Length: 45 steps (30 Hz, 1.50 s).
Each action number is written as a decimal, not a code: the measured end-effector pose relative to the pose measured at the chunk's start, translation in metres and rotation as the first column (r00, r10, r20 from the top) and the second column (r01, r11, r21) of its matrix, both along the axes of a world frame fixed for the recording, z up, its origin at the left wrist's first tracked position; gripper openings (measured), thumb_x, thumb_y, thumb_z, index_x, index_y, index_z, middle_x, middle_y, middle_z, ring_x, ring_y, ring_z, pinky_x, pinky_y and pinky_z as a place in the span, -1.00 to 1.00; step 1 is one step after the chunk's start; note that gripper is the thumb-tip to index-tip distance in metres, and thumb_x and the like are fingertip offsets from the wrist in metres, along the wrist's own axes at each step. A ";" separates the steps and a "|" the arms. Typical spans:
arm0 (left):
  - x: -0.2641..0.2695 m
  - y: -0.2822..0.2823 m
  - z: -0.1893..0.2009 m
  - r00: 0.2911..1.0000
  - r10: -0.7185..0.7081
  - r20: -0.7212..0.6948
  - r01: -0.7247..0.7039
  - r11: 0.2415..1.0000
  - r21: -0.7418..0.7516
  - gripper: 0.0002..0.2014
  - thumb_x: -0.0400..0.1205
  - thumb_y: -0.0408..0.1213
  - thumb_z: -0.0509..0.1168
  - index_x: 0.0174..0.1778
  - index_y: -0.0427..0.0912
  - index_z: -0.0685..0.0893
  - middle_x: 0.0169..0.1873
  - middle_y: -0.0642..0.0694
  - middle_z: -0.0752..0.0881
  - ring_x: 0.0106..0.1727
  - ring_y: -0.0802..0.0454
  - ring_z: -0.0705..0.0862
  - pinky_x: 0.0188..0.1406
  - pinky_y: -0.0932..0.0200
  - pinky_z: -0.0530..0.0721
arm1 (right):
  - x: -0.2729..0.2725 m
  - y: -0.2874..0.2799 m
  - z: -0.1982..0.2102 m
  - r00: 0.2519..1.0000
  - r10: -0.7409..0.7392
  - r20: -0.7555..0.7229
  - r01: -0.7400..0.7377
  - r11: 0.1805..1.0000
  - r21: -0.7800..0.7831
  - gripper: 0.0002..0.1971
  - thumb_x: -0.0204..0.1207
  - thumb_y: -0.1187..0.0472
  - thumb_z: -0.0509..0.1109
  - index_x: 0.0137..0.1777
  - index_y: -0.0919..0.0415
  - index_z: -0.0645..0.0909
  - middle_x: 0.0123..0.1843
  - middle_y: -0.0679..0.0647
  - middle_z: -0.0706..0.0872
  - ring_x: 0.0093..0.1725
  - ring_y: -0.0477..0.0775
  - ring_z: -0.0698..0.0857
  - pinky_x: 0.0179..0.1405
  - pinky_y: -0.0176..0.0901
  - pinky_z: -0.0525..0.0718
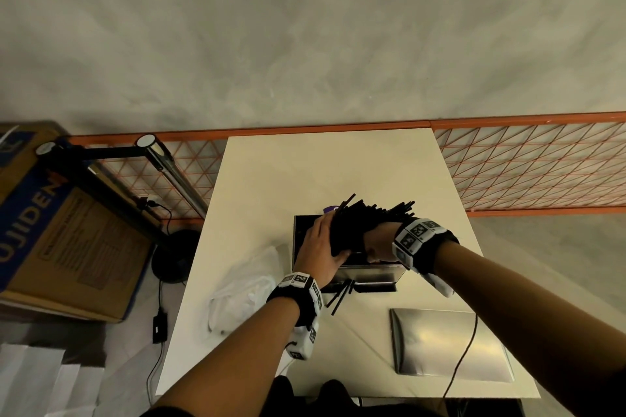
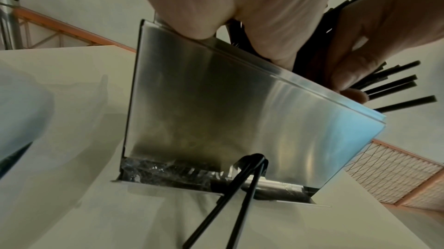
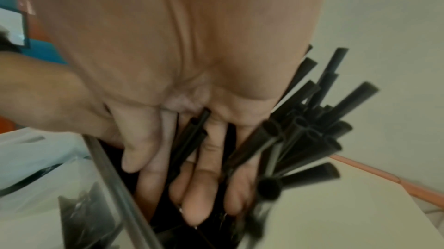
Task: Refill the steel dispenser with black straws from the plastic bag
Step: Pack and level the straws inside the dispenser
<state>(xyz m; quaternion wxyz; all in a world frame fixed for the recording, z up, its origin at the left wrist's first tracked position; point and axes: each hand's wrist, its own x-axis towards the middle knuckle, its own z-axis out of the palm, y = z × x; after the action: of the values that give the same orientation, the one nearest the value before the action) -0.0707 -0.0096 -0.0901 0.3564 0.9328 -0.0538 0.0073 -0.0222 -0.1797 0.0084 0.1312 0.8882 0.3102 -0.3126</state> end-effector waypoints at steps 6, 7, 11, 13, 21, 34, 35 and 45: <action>0.001 0.001 -0.002 1.000 -0.008 0.001 0.008 1.000 0.011 -0.06 0.55 -0.11 0.55 0.76 0.00 0.15 0.65 0.04 0.32 0.62 -0.03 0.40 0.63 -0.08 0.46 | 0.004 -0.001 0.009 0.996 -0.060 -0.065 0.062 0.998 0.022 -0.80 0.55 0.22 0.35 -0.11 0.19 0.83 -0.10 0.06 0.82 0.07 0.12 0.74 -0.07 -0.16 0.52; 0.001 0.001 -0.002 1.000 -0.008 -0.002 0.008 1.000 0.015 -0.06 0.55 -0.10 0.55 0.76 0.00 0.14 0.65 0.04 0.32 0.63 -0.02 0.39 0.63 -0.08 0.46 | 0.004 -0.001 0.012 0.996 -0.067 -0.058 0.069 0.997 0.033 -0.80 0.55 0.22 0.35 -0.12 0.18 0.83 -0.12 0.04 0.81 0.07 0.12 0.73 -0.07 -0.16 0.52; 0.001 0.000 -0.001 1.000 -0.007 -0.005 0.007 1.000 0.024 -0.06 0.55 -0.09 0.55 0.76 0.01 0.14 0.65 0.04 0.32 0.63 -0.02 0.39 0.63 -0.05 0.46 | 0.006 -0.008 0.019 0.997 -0.074 -0.001 0.074 0.992 0.107 -0.85 0.55 0.21 0.36 -0.20 0.15 0.74 -0.15 0.07 0.80 0.01 0.15 0.74 -0.03 -0.02 0.69; 0.000 0.000 0.000 1.000 -0.008 -0.007 0.008 1.000 0.024 -0.06 0.54 -0.09 0.56 0.76 0.01 0.13 0.65 0.04 0.32 0.63 -0.02 0.40 0.62 -0.04 0.47 | 0.006 -0.012 0.020 0.996 -0.090 0.026 0.086 0.987 0.139 -0.86 0.53 0.20 0.37 -0.22 0.13 0.73 -0.14 0.11 0.82 -0.04 0.18 0.75 -0.03 0.03 0.73; -0.001 -0.001 0.002 1.000 -0.018 -0.013 0.019 0.999 0.030 -0.07 0.53 0.00 0.54 0.74 0.01 0.16 0.63 0.02 0.34 0.60 -0.06 0.41 0.58 -0.08 0.50 | 0.007 -0.028 0.027 0.972 -0.236 0.012 0.226 0.941 0.251 -0.75 0.41 0.14 0.36 -0.50 0.02 0.63 -0.34 0.01 0.77 -0.22 0.15 0.73 -0.10 0.05 0.75; 0.000 -0.010 0.001 0.996 0.027 -0.082 -0.021 0.997 0.071 0.04 0.37 0.27 0.55 0.69 0.06 0.19 0.60 0.06 0.37 0.59 -0.05 0.42 0.49 -0.21 0.56 | -0.023 -0.021 0.019 0.911 -0.389 -0.135 0.397 0.745 0.536 -0.66 0.62 0.15 0.27 -0.33 0.16 0.77 -0.45 -0.12 0.64 -0.40 -0.19 0.54 -0.25 -0.22 0.42; 0.001 -0.010 0.000 0.996 0.034 -0.078 -0.027 0.995 0.091 0.01 0.38 0.28 0.54 0.68 0.08 0.20 0.59 0.06 0.38 0.58 -0.05 0.43 0.45 -0.25 0.59 | -0.024 -0.021 0.015 0.909 -0.394 -0.134 0.400 0.737 0.545 -0.67 0.62 0.15 0.27 -0.31 0.17 0.77 -0.41 -0.08 0.67 -0.37 -0.15 0.56 -0.22 -0.19 0.44; -0.001 -0.008 0.001 0.998 -0.024 -0.051 0.031 0.989 0.143 -0.17 0.51 0.22 0.46 0.66 0.31 0.19 0.56 0.14 0.35 0.54 -0.09 0.46 0.29 -0.35 0.66 | -0.044 -0.052 0.002 0.740 -0.632 0.228 0.208 0.538 0.817 -0.82 0.61 -0.05 0.23 0.02 -0.01 0.58 -0.06 -0.01 0.65 -0.11 0.12 0.64 -0.22 0.02 0.66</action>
<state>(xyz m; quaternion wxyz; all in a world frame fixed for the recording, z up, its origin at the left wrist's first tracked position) -0.0717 -0.0174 -0.0896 0.2896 0.9550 -0.0585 -0.0245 -0.0659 -0.2318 0.0099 -0.2523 0.9567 0.1314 0.0622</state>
